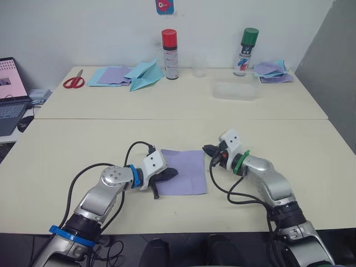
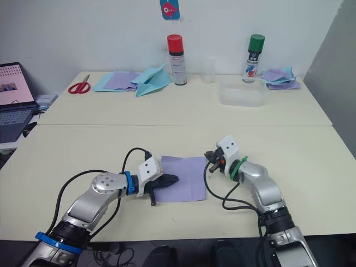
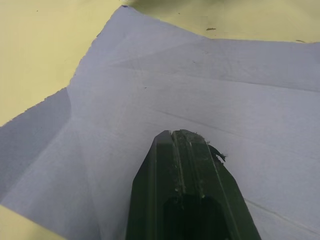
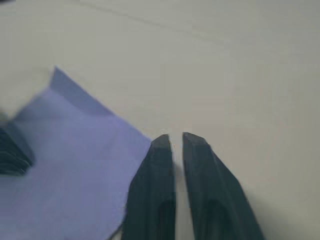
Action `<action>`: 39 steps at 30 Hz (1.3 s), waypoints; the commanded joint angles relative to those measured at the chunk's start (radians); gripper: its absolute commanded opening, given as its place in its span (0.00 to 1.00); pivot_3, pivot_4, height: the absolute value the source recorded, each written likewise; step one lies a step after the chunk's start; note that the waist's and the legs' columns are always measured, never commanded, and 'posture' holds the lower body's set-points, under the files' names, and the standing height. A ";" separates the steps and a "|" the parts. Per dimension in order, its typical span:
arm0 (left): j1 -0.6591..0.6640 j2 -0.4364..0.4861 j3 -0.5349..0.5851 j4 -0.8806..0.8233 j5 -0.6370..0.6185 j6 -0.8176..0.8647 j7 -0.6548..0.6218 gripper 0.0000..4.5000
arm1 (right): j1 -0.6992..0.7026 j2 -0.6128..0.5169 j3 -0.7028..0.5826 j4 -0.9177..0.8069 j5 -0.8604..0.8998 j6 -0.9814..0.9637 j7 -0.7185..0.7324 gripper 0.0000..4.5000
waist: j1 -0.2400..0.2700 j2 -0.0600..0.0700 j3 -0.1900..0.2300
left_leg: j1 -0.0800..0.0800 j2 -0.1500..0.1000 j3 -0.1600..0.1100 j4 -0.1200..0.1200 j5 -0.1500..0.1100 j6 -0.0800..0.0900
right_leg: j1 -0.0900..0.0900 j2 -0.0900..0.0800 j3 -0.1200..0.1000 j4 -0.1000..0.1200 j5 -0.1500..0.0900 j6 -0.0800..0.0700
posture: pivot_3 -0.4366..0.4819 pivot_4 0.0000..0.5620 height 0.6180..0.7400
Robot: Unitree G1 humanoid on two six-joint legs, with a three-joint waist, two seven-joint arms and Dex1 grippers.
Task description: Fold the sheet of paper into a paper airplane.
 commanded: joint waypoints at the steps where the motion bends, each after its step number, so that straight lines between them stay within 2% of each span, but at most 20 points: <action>1: 0.030 0.029 -0.003 0.090 0.065 0.030 0.016 0.00 | -0.038 0.005 -0.048 0.017 0.068 0.095 0.024 0.39 | -0.001 0.000 0.000 | 0.000 0.000 0.000 0.000 0.000 0.000 | 0.000 0.000 0.000 0.000 0.000 0.000 | 0.48 0.27 1.00; 3: 0.025 0.027 -0.004 0.091 0.065 0.032 0.016 0.00 | -0.060 0.023 -0.066 0.044 0.113 0.166 0.035 0.55 | -0.001 0.000 0.000 | 0.000 0.000 0.000 0.000 0.000 0.000 | 0.000 0.000 0.000 0.000 0.000 0.000 | 0.48 0.27 1.00; 10: 0.022 0.029 -0.005 0.088 0.066 0.033 0.013 0.00 | -0.092 0.026 -0.004 0.111 0.085 0.169 0.095 0.55 | 0.000 0.001 0.000 | -0.001 0.000 0.000 0.000 0.000 0.000 | -0.001 0.000 0.000 0.000 0.000 0.000 | 0.48 0.27 1.00; 14: 0.030 0.034 -0.003 0.081 0.066 0.035 0.013 0.00 | -0.094 0.043 0.019 0.095 0.097 0.176 0.128 0.55 | -0.001 0.001 0.000 | -0.001 0.000 0.000 0.000 0.000 0.000 | -0.001 0.000 0.000 0.000 0.000 0.000 | 0.48 0.27 1.00; 17: 0.036 0.036 -0.001 0.072 0.065 0.039 0.016 0.00 | -0.087 0.051 0.028 0.090 0.083 0.153 0.126 0.42 | -0.001 0.001 0.000 | -0.001 0.000 0.000 0.000 0.000 0.000 | -0.001 0.001 0.000 0.000 0.000 0.000 | 0.48 0.27 1.00; 22: 0.042 0.037 -0.002 0.072 0.069 0.039 0.022 0.00 | -0.070 0.031 0.072 0.080 0.015 0.023 0.136 0.01 | -0.001 0.001 0.000 | -0.001 0.000 0.000 0.000 0.000 0.000 | -0.001 0.001 0.000 0.000 0.000 0.000 | 0.48 0.27 1.00; 29: 0.047 0.040 0.001 0.066 0.067 0.043 0.023 0.00 | -0.033 -0.045 0.215 0.028 -0.152 -0.234 0.190 0.01 | -0.001 0.001 0.001 | 0.000 0.000 0.000 0.000 0.000 0.000 | -0.001 0.001 0.000 0.000 0.000 0.000 | 0.48 0.27 1.00; 33: 0.041 0.040 -0.001 0.078 0.073 0.038 0.026 0.00 | -0.044 -0.066 0.285 0.066 -0.248 -0.364 0.199 0.01 | -0.001 0.001 0.001 | 0.000 0.000 0.000 0.000 0.000 0.000 | -0.001 0.002 0.000 0.000 0.000 0.000 | 0.48 0.27 1.00; 39: 0.038 0.036 -0.002 0.075 0.074 0.041 0.030 0.00 | -0.074 -0.060 0.301 0.146 -0.333 -0.404 0.165 0.01 | -0.001 0.001 0.000 | 0.001 0.000 0.000 0.000 0.000 0.000 | -0.001 0.004 0.000 0.000 0.000 -0.001 | 0.48 0.27 1.00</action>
